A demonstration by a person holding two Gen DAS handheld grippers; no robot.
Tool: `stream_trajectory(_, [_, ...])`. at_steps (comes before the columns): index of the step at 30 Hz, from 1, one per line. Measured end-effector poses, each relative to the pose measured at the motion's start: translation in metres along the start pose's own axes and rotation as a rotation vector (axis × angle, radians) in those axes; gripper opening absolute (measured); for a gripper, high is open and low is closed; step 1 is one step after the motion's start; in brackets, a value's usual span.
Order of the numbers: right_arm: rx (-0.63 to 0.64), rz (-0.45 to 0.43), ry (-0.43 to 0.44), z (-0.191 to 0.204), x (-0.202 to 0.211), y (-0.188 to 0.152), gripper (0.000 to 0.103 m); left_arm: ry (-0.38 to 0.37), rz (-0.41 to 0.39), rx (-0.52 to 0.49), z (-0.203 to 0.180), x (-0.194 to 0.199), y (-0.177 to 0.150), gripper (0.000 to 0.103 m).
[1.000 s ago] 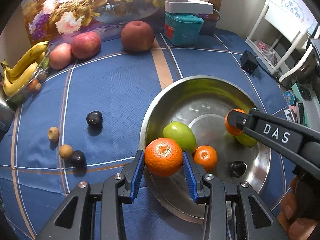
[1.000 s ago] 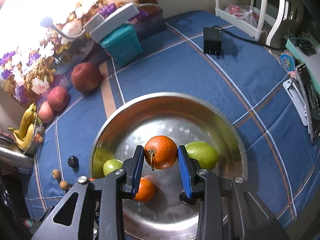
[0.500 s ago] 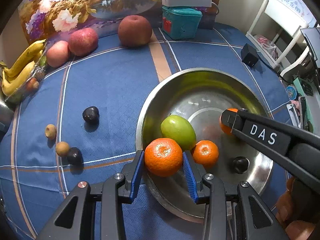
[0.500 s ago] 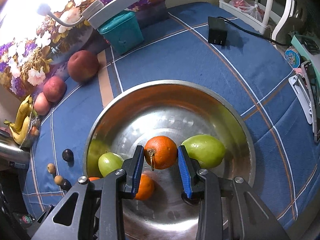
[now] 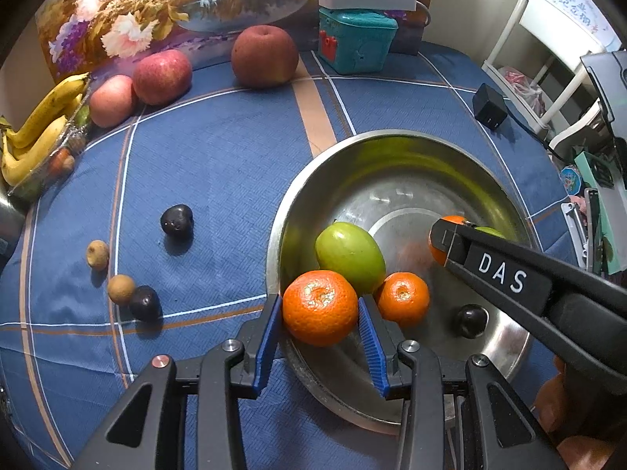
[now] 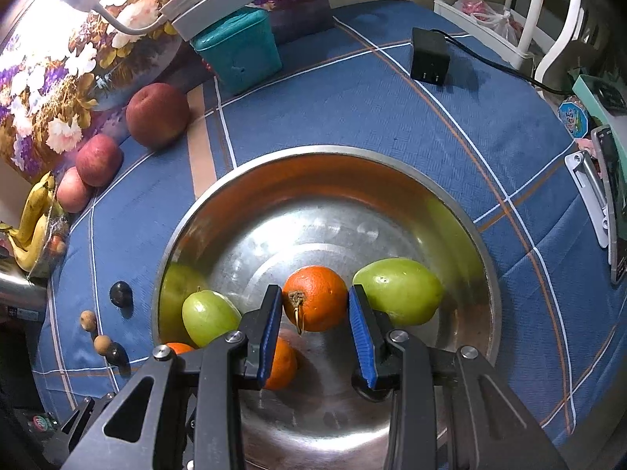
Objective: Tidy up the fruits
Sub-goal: 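Open the right tool to drop the stemmed orange while the left tool releases the mandarin, then withdraw both open tools from the plate toward the remaining plums and kiwis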
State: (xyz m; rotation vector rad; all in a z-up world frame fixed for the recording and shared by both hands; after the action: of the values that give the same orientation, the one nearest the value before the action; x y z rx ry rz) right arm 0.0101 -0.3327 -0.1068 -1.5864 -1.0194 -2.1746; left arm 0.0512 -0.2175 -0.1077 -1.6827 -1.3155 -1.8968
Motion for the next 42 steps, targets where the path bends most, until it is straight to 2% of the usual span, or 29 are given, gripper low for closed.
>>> stream_trajectory(2, [0.005,0.001,-0.007,0.000,0.000,0.000,0.037,-0.002,0.000,-0.001,0.000,0.000,0.000,0.045])
stream_trajectory(6, [0.004,0.002,-0.014,0.000,-0.002,0.001,0.037,-0.008,-0.014,-0.001,-0.001,0.004,0.002,0.054])
stream_trajectory(10, [0.007,-0.004,-0.020,0.000,0.000,0.003,0.041,-0.012,-0.026,0.002,0.000,0.008,0.005,0.054])
stream_trajectory(16, [0.019,-0.026,-0.026,-0.001,0.011,0.007,0.041,-0.008,-0.034,0.040,0.012,0.011,0.008,0.054])
stream_trajectory(26, [0.048,-0.023,-0.059,0.005,0.024,0.003,0.041,0.022,-0.061,0.172,0.060,0.018,0.013,0.054])
stream_trajectory(42, [0.116,-0.048,-0.037,0.037,0.044,-0.007,0.041,0.077,-0.104,0.358,0.135,0.033,0.007,0.054])
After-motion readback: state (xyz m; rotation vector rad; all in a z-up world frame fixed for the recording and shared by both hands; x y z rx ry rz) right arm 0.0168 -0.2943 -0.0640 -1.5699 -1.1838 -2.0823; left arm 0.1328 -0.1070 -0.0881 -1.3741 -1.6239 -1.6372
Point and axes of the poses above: each gripper's, at about its wrist camera, not at the fingertips, and x roughly against the way its jaws point, z to its left, y to its top, the point moved 8 cm from there along -x, roughly the way its jaws point, and after that the axes turned 6 degrees about -z, right-handed, at the moved point
